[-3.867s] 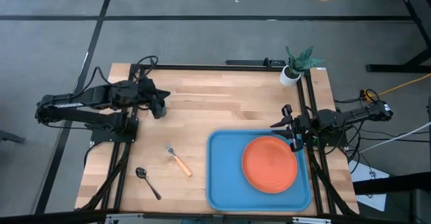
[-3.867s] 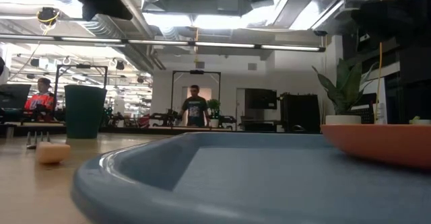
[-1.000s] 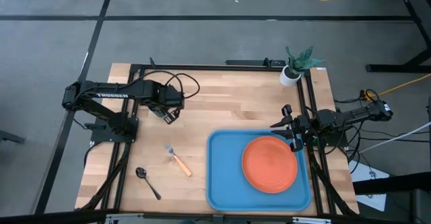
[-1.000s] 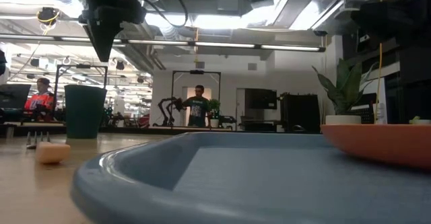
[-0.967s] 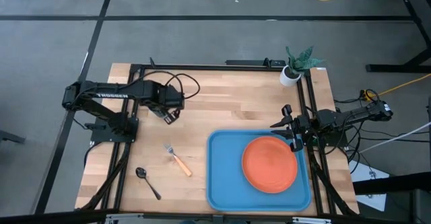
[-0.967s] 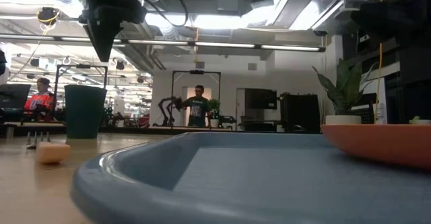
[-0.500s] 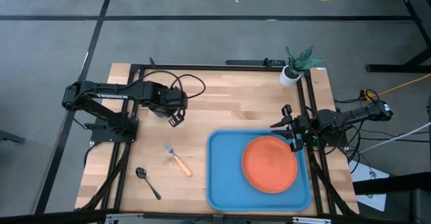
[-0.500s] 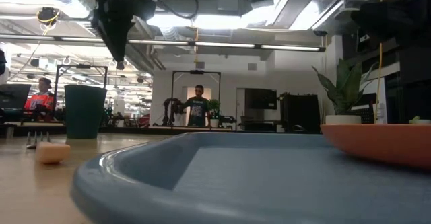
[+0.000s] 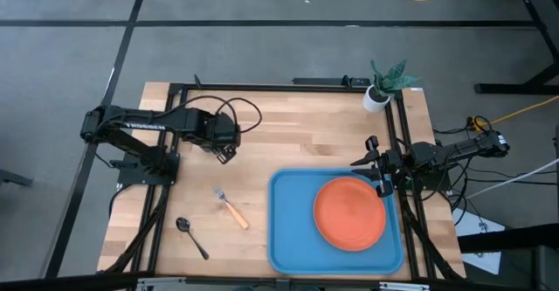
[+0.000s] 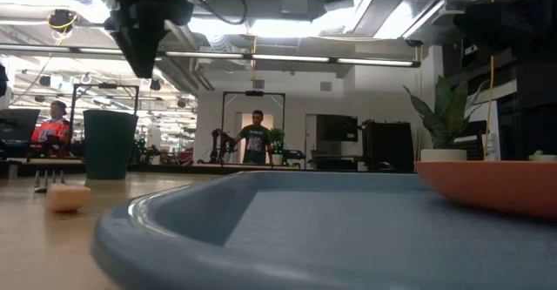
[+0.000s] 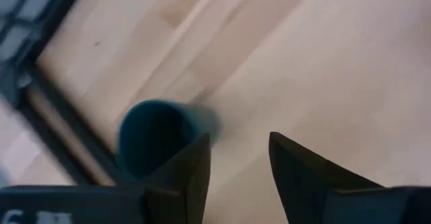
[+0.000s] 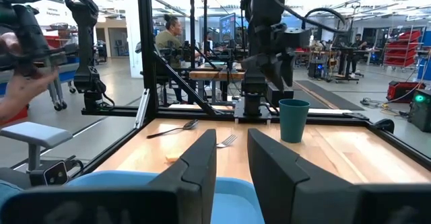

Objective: Pick and place plate/cup/fork/spoon on tray
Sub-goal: Put the green cup on the blue serving tray to the top left of the orange plate

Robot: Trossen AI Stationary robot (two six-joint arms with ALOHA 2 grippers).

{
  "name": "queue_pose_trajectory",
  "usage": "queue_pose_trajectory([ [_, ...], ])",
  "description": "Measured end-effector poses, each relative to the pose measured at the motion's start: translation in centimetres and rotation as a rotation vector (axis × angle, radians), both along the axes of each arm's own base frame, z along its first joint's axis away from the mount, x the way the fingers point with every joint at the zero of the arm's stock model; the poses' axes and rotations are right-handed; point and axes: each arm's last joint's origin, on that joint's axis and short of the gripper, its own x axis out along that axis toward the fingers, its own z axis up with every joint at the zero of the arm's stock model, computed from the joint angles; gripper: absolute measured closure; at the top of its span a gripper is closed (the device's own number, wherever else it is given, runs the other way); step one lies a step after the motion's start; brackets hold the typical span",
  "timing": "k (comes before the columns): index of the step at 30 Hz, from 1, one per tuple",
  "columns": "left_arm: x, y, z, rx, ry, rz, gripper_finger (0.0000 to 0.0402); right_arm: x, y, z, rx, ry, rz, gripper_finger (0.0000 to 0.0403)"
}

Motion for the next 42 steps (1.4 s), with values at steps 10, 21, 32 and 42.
queue_pose_trajectory([
  [10,-1.2,1.3,-2.9,-0.019,0.047,0.25,0.0256,0.0,0.0,0.0,0.0,0.0,0.0,0.0313],
  [21,-1.3,2.3,-5.7,-0.083,0.037,0.242,0.0256,0.0,0.0,0.0,0.0,0.0,0.0,0.0313],
  [32,-1.1,2.3,-5.7,-0.082,0.022,0.201,0.0256,0.0,0.0,0.0,-0.001,0.0,0.0,0.0313],
  [42,-1.1,2.3,-5.7,-0.08,0.023,0.2,0.0256,0.0,0.0,0.0,-0.001,0.0,0.0,0.0313],
])
